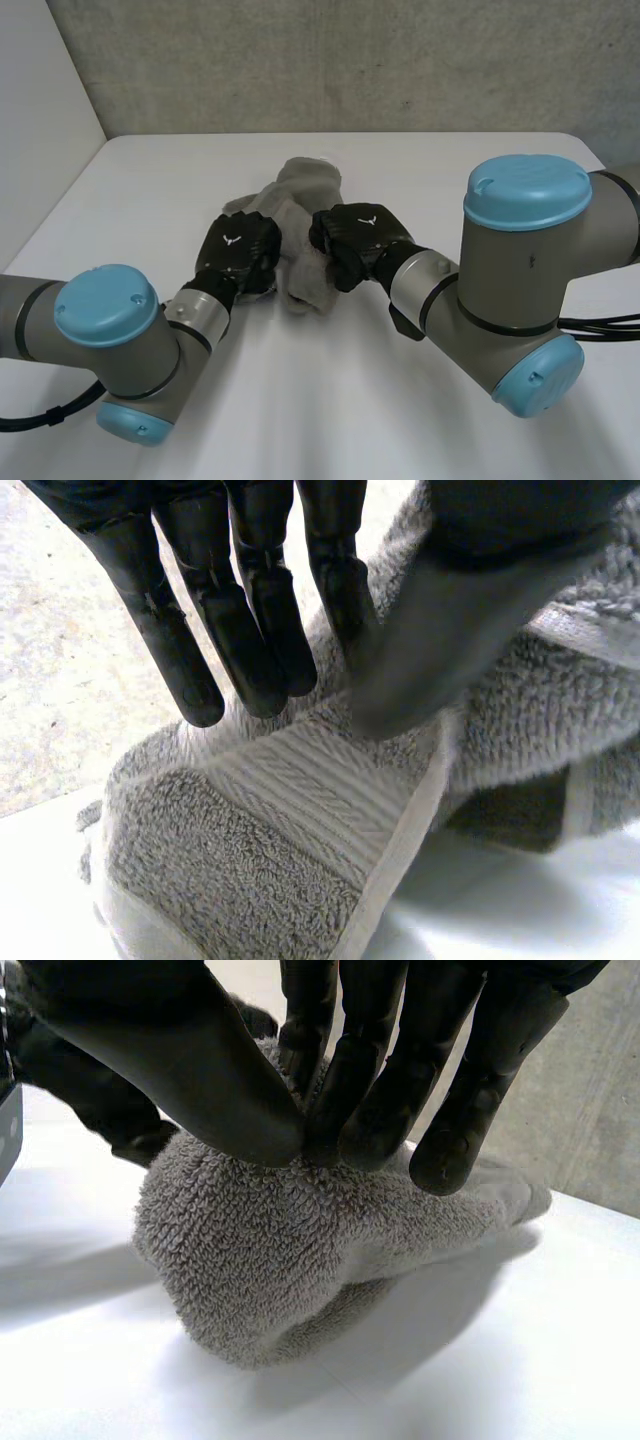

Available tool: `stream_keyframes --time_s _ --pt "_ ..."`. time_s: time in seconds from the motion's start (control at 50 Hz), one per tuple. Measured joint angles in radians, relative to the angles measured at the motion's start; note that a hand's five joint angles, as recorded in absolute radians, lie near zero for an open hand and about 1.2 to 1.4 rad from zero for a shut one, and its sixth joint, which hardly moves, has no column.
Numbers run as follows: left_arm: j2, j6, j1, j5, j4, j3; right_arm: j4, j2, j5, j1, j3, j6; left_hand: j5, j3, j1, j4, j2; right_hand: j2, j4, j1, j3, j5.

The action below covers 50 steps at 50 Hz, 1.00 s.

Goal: Fold the towel.

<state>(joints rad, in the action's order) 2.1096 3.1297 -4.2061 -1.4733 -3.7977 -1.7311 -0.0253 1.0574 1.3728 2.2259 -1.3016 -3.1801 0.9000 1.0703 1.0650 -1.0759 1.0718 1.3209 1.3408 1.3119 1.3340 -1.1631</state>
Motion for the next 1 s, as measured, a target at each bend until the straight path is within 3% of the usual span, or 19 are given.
stream_keyframes --time_s 0.2,0.26,0.34,0.44,0.78,1.0 --pt "-0.018 -0.029 -0.003 -0.001 -0.015 -0.014 0.002 -0.014 -0.002 0.000 0.002 0.002 -0.011 -0.009 -0.011 0.011 -0.009 0.005 0.000 0.003 0.000 0.000" --pt "-0.018 -0.029 -0.003 0.000 -0.015 -0.015 0.002 -0.016 -0.003 0.000 0.002 0.002 -0.141 -0.144 -0.140 0.153 -0.149 0.005 0.001 0.004 0.000 0.000" --pt "-0.016 -0.026 -0.001 0.004 -0.015 -0.016 0.003 -0.016 -0.002 -0.001 0.002 0.002 -0.499 -0.476 -0.493 0.485 -0.491 0.005 0.001 0.004 0.000 0.000" --pt "-0.015 -0.019 0.001 0.009 -0.013 -0.026 0.004 -0.017 -0.002 -0.002 0.002 0.003 -0.711 -0.662 -0.676 0.674 -0.672 0.005 0.001 0.004 0.000 -0.002" --pt "-0.031 -0.010 0.005 0.018 -0.008 -0.052 0.009 -0.042 -0.002 -0.031 0.014 0.008 -0.780 -0.719 -0.725 0.731 -0.730 0.005 0.001 0.005 0.006 -0.003" --pt "-0.142 -0.009 -0.007 0.088 -0.001 -0.129 0.010 -0.067 0.007 -0.052 0.023 0.010 -0.782 -0.719 -0.725 0.731 -0.731 0.005 0.001 0.005 0.006 -0.003"
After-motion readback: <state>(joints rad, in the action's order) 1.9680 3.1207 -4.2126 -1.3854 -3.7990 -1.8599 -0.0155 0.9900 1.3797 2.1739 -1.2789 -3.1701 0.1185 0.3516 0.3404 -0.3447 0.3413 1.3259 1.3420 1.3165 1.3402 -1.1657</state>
